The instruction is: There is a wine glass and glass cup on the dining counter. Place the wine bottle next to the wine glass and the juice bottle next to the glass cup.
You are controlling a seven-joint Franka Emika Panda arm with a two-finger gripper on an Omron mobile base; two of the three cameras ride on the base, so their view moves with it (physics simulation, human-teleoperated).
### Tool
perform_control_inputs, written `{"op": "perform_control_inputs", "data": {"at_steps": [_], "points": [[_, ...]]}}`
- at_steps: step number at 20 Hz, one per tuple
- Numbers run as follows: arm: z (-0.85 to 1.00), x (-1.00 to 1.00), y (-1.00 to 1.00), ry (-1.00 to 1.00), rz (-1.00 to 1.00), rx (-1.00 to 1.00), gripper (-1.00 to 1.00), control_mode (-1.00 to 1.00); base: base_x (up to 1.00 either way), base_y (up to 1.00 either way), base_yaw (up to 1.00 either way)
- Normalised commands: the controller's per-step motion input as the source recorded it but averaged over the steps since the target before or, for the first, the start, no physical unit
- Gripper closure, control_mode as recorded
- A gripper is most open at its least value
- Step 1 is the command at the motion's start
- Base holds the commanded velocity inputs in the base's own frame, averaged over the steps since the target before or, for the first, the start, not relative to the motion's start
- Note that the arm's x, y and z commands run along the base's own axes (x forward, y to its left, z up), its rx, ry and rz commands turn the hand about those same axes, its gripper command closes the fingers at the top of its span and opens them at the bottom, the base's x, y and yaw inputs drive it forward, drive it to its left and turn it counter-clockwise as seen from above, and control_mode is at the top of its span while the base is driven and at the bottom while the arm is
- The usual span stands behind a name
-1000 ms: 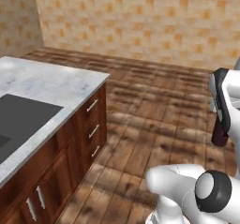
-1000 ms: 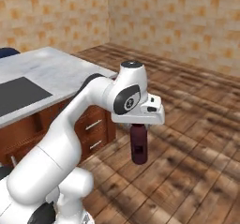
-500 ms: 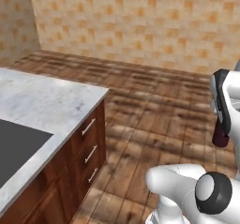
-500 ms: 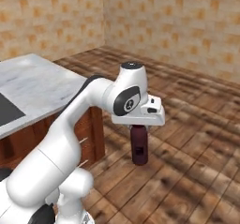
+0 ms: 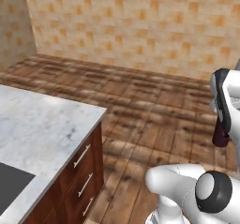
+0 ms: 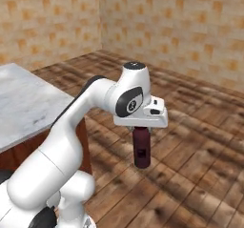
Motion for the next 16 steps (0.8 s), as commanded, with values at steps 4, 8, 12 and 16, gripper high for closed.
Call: {"op": "perform_control_inputs", "data": {"at_steps": [4,8,12,16], "points": [[0.0,0.0,0.0,0.0,0.0,0.0,1.0,1.0,0.94,-0.09,0.01],[0.0,0.0,0.0,0.0,0.0,0.0,1.0,1.0,0.94,-0.11,0.01],[0.0,0.0,0.0,0.0,0.0,0.0,1.0,1.0,0.94,-0.11,0.02],[0.0,0.0,0.0,0.0,0.0,0.0,1.0,1.0,0.9,-0.13,0.08]]}}
